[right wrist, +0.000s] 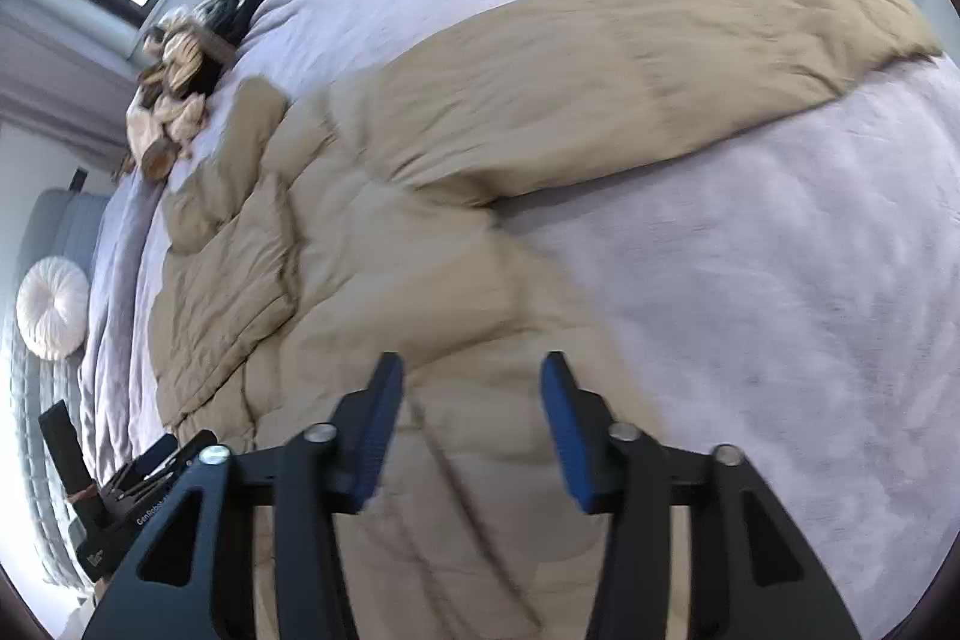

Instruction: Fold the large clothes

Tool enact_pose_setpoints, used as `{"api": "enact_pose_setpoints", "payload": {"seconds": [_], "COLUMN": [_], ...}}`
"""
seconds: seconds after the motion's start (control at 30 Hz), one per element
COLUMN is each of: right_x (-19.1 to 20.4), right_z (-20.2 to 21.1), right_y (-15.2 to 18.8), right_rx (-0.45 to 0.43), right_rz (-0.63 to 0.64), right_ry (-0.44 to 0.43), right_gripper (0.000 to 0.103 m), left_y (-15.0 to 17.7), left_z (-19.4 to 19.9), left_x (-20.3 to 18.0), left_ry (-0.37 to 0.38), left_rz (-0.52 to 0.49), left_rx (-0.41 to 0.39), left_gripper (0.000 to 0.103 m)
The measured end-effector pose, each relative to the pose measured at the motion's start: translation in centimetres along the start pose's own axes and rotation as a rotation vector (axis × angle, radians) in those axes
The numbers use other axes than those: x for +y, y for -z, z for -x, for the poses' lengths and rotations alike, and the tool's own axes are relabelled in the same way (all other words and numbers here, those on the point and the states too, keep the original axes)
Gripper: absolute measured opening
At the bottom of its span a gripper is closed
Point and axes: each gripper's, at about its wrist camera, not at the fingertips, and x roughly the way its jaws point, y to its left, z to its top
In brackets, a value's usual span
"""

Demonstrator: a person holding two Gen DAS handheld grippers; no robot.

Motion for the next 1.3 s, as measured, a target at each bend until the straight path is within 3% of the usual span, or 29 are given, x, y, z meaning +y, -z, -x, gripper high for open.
{"api": "enact_pose_setpoints", "payload": {"seconds": [0.23,0.3,0.33,0.37,0.4,0.43,0.83,1.17,1.3], "right_x": [-5.2,-6.6,-7.5,-8.2,-9.0,-9.9,-16.1,-21.4,-21.2], "right_z": [1.4,1.8,2.0,2.2,2.4,2.7,1.9,-0.1,-1.0], "right_y": [-1.4,-2.0,-2.5,-2.8,-3.3,-3.8,-8.0,-12.0,-13.1], "right_rx": [-0.02,-0.04,-0.055,-0.065,-0.079,-0.103,-0.165,-0.239,-0.266], "right_rz": [-0.084,-0.118,-0.145,-0.165,-0.188,-0.213,-0.429,-0.653,-0.666], "right_ry": [0.008,0.004,-0.003,-0.009,-0.012,-0.017,-0.06,-0.304,-0.324], "right_gripper": [0.078,0.081,0.083,0.088,0.099,0.102,0.103,0.103,0.103], "left_y": [-0.5,-0.8,-0.9,-1.1,-1.1,-1.3,-2.5,-3.7,-3.8], "left_z": [-0.3,-0.3,-0.2,-0.2,-0.1,-0.1,-1.0,-1.1,-1.1], "left_x": [-4.6,-5.7,-6.2,-6.8,-7.4,-7.8,-10.0,-8.1,-7.7], "left_ry": [0.023,0.023,0.018,0.022,0.023,0.022,0.011,0.055,0.074], "left_rz": [-0.035,-0.041,-0.045,-0.056,-0.064,-0.074,-0.099,-0.003,0.039], "left_rx": [0.032,0.043,0.042,0.042,0.043,0.043,0.068,0.075,0.087], "left_gripper": [0.09,0.103,0.103,0.103,0.103,0.103,0.103,0.103,0.103]}}
